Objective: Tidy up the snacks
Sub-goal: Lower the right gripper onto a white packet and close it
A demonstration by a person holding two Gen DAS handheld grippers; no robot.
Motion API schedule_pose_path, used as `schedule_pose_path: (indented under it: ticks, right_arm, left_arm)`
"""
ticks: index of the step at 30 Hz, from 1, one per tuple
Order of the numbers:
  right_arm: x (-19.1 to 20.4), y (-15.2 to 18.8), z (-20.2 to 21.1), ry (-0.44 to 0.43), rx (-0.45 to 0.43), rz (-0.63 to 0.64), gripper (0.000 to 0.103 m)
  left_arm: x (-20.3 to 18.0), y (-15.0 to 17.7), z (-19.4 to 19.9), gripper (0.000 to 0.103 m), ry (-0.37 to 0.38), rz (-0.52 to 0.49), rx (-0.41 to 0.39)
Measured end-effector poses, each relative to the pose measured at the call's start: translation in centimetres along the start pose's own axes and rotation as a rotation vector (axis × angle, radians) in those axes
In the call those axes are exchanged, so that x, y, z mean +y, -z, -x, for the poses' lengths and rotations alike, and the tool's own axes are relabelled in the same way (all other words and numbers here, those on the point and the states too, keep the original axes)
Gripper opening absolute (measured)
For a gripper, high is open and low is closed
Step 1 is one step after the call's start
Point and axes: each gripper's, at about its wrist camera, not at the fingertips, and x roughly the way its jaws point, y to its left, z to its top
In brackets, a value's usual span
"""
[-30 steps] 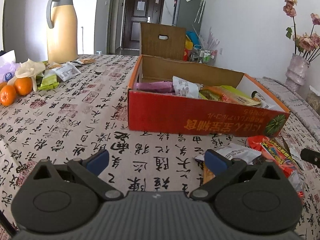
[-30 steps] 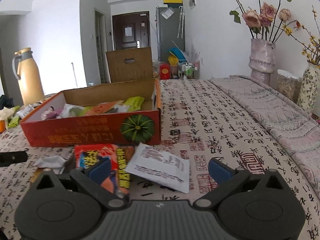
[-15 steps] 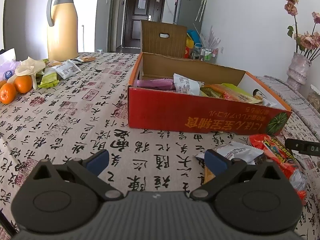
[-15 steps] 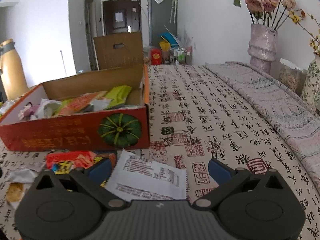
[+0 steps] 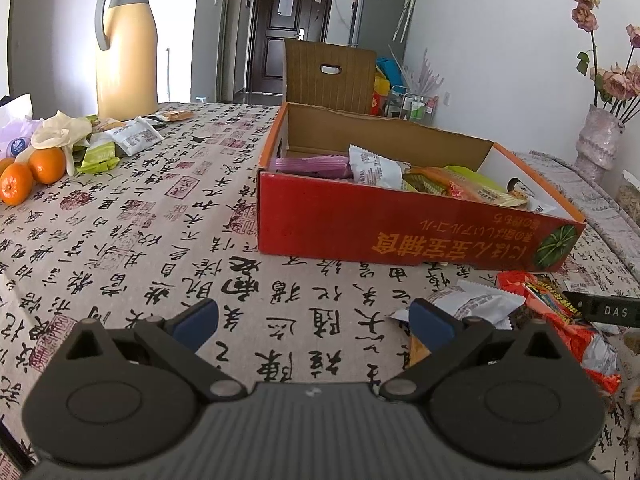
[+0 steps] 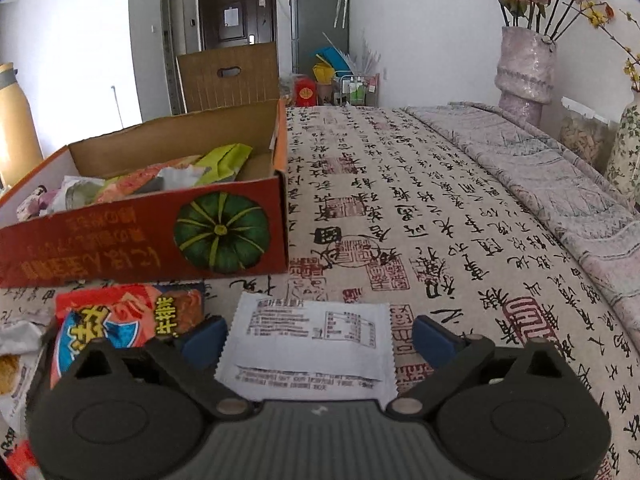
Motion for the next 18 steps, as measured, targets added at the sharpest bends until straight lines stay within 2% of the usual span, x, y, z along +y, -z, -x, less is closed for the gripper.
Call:
schedule_pose_path:
  ticks: [18]
  right_arm:
    - [0.95,0.34,0.89,-0.067,-0.040,0.056,0.066]
  left_arm:
    - [-0.03,0.00,-0.02,0.103,0.001,0.002,0.002]
